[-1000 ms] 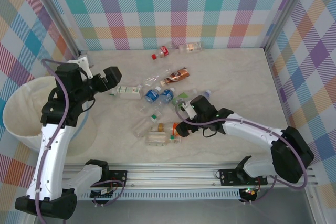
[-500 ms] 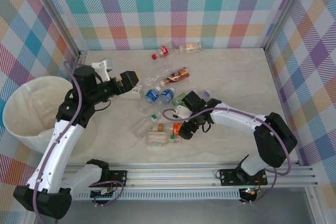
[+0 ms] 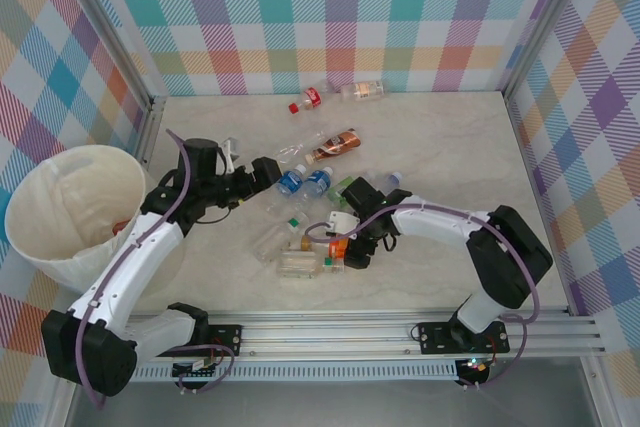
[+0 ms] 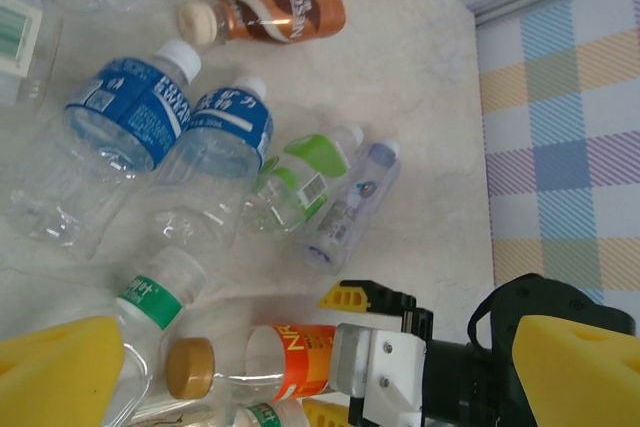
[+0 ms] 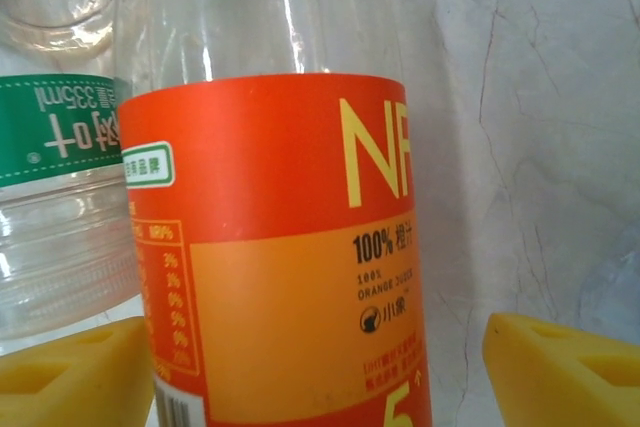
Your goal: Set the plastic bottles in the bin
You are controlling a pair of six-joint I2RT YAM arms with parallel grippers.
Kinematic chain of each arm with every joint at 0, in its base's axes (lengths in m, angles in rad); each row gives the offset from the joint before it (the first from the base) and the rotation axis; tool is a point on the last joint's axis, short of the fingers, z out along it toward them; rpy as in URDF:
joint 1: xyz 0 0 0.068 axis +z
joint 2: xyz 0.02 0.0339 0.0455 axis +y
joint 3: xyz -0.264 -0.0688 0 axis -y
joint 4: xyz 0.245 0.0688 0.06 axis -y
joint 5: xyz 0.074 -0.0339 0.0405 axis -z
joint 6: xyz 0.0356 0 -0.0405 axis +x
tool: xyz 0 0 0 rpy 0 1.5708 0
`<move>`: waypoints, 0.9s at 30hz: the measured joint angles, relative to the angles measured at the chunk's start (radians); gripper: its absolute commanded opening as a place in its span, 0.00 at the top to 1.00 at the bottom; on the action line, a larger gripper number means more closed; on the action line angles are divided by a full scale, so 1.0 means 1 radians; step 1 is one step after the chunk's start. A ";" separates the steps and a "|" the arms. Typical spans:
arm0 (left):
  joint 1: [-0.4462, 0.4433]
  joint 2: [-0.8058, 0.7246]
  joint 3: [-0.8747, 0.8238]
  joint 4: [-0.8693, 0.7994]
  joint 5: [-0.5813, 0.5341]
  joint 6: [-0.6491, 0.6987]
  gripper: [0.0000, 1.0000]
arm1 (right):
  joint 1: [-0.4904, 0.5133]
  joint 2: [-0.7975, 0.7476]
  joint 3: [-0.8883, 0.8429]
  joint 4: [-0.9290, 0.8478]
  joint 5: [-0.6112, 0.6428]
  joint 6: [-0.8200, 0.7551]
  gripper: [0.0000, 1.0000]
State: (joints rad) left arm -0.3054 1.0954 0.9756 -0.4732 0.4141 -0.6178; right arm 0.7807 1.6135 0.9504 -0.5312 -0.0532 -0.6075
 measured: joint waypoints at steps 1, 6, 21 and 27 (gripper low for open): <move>0.000 -0.001 -0.010 0.000 -0.002 -0.002 0.00 | 0.001 0.010 0.000 0.008 0.001 -0.009 0.19; 0.000 -0.030 -0.071 0.004 -0.039 -0.014 0.00 | 0.006 0.062 -0.002 0.046 0.018 -0.043 0.30; 0.000 -0.031 -0.064 -0.032 -0.176 0.005 0.00 | 0.006 -0.027 -0.052 0.121 0.069 -0.003 0.51; 0.000 0.010 -0.060 0.048 -0.107 -0.033 0.00 | 0.006 -0.170 -0.108 0.232 0.059 0.151 0.50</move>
State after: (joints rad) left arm -0.3054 1.1053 0.9161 -0.4252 0.3069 -0.6510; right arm 0.7868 1.4433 0.8425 -0.2989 0.0059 -0.4564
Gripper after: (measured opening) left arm 0.999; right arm 0.587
